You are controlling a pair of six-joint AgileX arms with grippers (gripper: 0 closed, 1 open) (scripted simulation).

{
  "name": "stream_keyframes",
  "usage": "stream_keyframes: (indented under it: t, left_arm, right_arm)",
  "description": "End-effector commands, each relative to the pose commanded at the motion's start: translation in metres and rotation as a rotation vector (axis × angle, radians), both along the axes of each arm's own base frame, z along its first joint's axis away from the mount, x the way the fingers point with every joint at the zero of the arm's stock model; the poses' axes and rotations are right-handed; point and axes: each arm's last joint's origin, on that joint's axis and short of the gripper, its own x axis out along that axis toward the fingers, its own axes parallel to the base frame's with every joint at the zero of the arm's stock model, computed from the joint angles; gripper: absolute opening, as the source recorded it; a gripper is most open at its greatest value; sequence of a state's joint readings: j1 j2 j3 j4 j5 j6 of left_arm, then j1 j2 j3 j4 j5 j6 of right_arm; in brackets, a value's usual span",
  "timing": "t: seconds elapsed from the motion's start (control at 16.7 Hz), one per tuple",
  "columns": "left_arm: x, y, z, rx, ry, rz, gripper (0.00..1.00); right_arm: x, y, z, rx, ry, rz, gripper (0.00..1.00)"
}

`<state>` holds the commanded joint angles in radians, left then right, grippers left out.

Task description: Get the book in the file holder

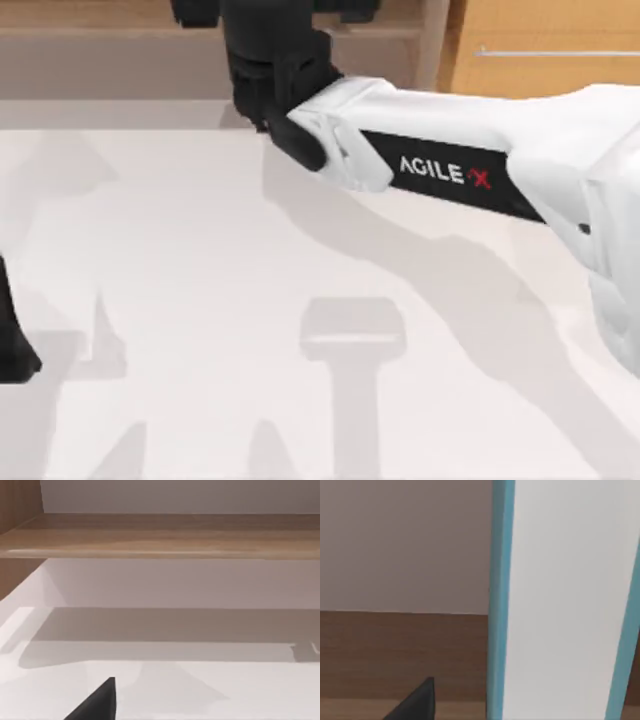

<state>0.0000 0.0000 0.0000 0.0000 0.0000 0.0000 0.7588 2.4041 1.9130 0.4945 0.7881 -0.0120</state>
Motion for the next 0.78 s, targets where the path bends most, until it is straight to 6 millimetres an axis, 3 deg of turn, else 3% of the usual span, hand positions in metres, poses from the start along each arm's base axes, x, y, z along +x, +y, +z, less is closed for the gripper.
stream_keyframes:
  t: [0.18, 0.78]
  left_arm:
    - [0.000, 0.000, 0.000, 0.000, 0.000, 0.000, 1.00]
    - [0.000, 0.000, 0.000, 0.000, 0.000, 0.000, 1.00]
  right_arm:
    - [0.003, 0.006, -0.010, 0.004, -0.001, -0.006, 1.00]
    - [0.018, 0.006, -0.010, 0.004, -0.001, -0.006, 1.00]
